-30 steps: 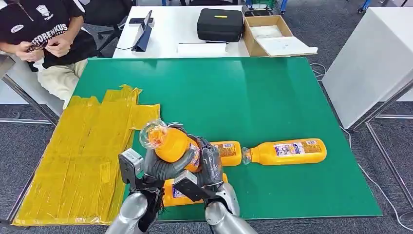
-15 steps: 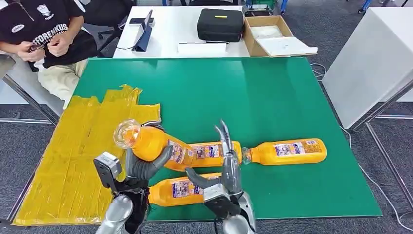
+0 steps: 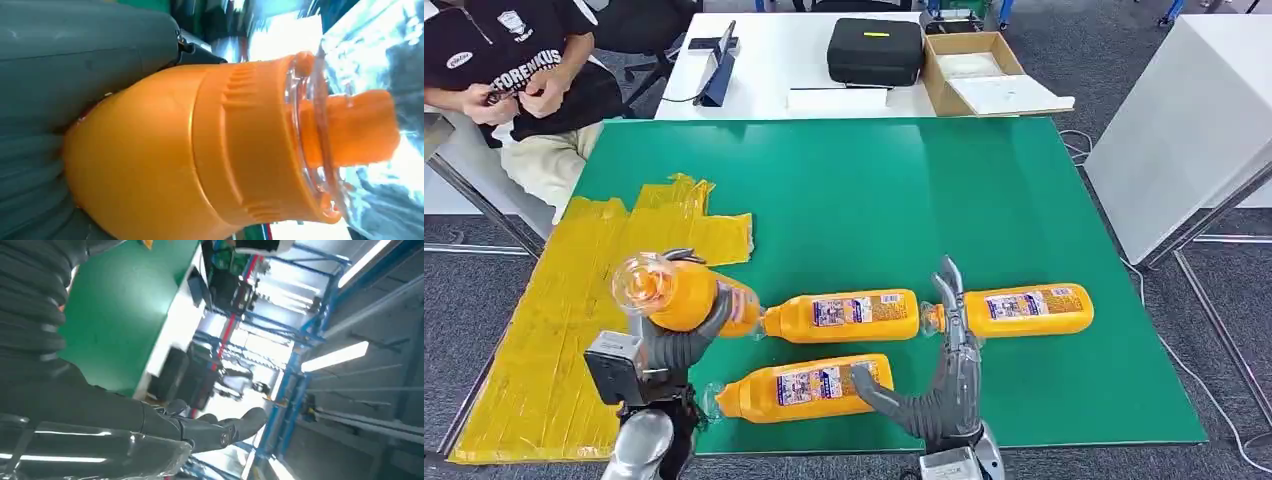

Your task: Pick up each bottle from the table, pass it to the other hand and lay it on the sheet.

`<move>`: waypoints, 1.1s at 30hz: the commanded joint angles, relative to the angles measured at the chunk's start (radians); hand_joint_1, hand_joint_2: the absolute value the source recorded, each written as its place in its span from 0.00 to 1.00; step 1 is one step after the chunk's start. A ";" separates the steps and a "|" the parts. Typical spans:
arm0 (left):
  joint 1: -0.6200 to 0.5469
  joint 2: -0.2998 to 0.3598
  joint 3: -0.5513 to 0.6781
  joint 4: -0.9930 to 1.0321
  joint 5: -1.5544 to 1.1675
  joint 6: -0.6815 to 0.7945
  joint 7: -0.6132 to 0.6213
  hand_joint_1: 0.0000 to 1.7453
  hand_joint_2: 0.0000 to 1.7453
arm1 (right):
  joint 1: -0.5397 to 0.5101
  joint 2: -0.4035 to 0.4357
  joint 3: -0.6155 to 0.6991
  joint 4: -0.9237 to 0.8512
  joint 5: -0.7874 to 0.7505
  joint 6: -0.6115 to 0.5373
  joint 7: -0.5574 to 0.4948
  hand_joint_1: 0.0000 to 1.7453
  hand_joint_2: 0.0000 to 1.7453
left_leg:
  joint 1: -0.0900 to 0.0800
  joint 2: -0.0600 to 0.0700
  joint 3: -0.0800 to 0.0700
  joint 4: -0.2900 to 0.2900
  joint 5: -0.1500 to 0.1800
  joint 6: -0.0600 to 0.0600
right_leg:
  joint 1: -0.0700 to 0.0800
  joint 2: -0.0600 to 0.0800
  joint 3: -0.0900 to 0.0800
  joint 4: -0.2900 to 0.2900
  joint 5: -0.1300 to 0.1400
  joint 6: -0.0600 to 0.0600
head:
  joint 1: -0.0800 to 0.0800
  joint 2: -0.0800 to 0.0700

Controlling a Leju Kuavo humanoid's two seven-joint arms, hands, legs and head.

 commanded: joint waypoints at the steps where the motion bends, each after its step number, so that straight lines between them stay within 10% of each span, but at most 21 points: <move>1: 0.010 -0.065 0.393 -0.020 -0.443 0.271 -0.083 1.00 1.00 | 0.073 -0.095 -0.119 -0.169 0.070 -0.090 0.023 0.00 1.00 | 0.001 0.002 0.003 -0.001 -0.001 -0.003 | 0.001 0.001 0.003 -0.001 -0.001 -0.002 | 0.000 0.000; 15: -0.103 -0.133 0.578 0.087 -1.071 0.271 -0.091 1.00 1.00 | 0.109 -0.183 -0.163 -0.185 0.047 -0.200 0.033 0.00 1.00 | 0.000 0.000 0.003 -0.001 -0.001 -0.003 | 0.001 -0.001 0.004 -0.002 -0.001 -0.002 | 0.000 0.000; 33: -0.044 -0.120 0.550 0.242 -1.095 0.271 -0.105 1.00 1.00 | 0.076 -0.181 -0.147 -0.165 0.028 -0.201 0.049 0.00 1.00 | 0.000 0.000 0.004 -0.001 -0.001 -0.003 | 0.000 -0.001 0.004 -0.002 -0.001 -0.002 | 0.000 0.000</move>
